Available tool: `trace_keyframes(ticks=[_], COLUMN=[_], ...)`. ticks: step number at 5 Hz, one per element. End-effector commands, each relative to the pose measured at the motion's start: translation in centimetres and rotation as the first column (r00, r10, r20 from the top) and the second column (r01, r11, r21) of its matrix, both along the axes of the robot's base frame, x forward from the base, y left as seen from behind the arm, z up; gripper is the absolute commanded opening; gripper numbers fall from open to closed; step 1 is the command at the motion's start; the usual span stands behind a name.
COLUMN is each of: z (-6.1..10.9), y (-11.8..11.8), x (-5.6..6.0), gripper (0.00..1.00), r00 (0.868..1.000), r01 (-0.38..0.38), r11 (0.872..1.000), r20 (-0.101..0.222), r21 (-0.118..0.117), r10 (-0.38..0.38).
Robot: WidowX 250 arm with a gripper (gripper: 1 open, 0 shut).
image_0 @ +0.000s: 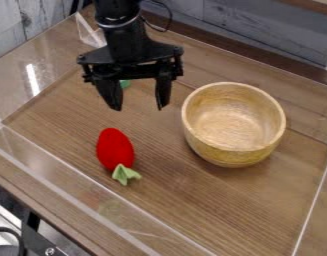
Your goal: Move the red object to the left side of the table
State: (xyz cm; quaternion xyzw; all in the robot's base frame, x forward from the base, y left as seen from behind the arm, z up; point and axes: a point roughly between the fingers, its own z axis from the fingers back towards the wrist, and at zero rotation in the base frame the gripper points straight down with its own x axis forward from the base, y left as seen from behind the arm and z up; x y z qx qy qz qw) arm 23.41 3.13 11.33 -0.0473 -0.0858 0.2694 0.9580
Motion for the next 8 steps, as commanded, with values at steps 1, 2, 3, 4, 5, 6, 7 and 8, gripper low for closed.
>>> trace_keyframes(ticks=[1,2,3,4,5,6,7,8], z=[-0.3,-0.3,-0.1,-0.1,-0.1,0.0,-0.1,-0.5], y=[0.3,0.5,0.7,0.6,0.3,1.2,2.1,2.5], x=[0.6,1.5,2.3,2.0,1.8,2.4,3.0,2.9], gripper=[1.0,1.0,1.0,1.0,1.0,1.0,1.0,1.0], r00=[0.999,0.997,0.995,0.99,0.987,0.979,0.974,0.983], r01=[0.032,0.071,0.104,0.138,0.163,0.205,0.225,0.181], r11=[0.999,0.997,0.993,0.989,0.985,0.977,0.973,0.982], r20=[0.015,0.004,-0.003,-0.011,-0.017,-0.019,-0.027,-0.039], r21=[0.023,0.041,0.047,0.05,0.051,0.051,0.048,0.044], r10=[-0.032,-0.071,-0.104,-0.138,-0.163,-0.204,-0.224,-0.18])
